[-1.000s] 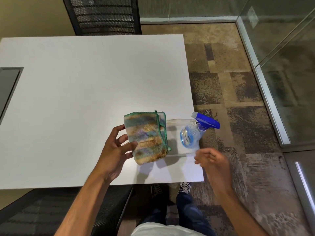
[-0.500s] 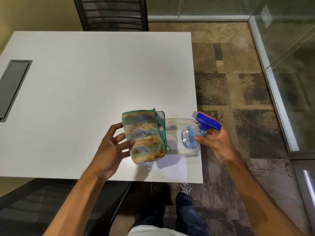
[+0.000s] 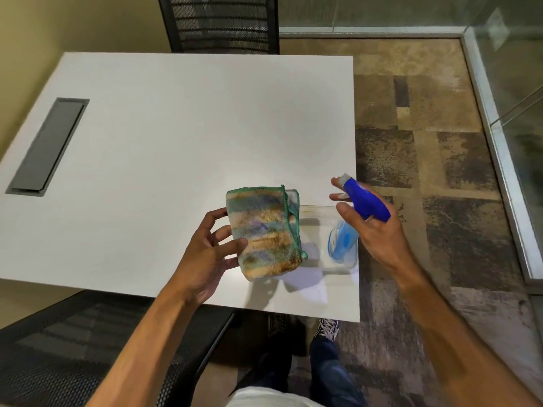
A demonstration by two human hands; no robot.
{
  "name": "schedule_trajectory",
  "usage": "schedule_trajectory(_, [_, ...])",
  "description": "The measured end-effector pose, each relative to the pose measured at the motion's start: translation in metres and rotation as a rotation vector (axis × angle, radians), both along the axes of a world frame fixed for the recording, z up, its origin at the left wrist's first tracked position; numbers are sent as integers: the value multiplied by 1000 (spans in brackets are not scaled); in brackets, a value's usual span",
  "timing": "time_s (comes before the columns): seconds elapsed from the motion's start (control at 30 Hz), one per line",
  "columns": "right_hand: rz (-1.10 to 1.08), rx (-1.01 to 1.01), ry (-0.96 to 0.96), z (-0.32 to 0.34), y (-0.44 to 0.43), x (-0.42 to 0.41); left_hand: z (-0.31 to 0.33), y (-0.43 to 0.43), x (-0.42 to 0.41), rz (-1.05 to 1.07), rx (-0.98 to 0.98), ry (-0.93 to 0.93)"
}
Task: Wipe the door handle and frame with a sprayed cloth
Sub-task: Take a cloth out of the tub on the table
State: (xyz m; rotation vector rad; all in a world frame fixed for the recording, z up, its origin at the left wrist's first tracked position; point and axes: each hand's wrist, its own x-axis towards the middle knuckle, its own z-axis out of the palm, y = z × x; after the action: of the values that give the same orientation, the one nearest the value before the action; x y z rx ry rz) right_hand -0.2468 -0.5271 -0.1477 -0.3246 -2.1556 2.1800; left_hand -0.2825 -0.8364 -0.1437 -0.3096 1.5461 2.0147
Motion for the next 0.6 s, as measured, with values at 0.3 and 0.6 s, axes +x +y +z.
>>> schedule_trajectory(0.3, [-86, 104, 179, 62, -12, 0, 1, -3, -6, 40, 51, -21])
schedule_trajectory(0.6, [80, 151, 161, 67, -55, 45, -6, -2, -7, 104, 94, -4])
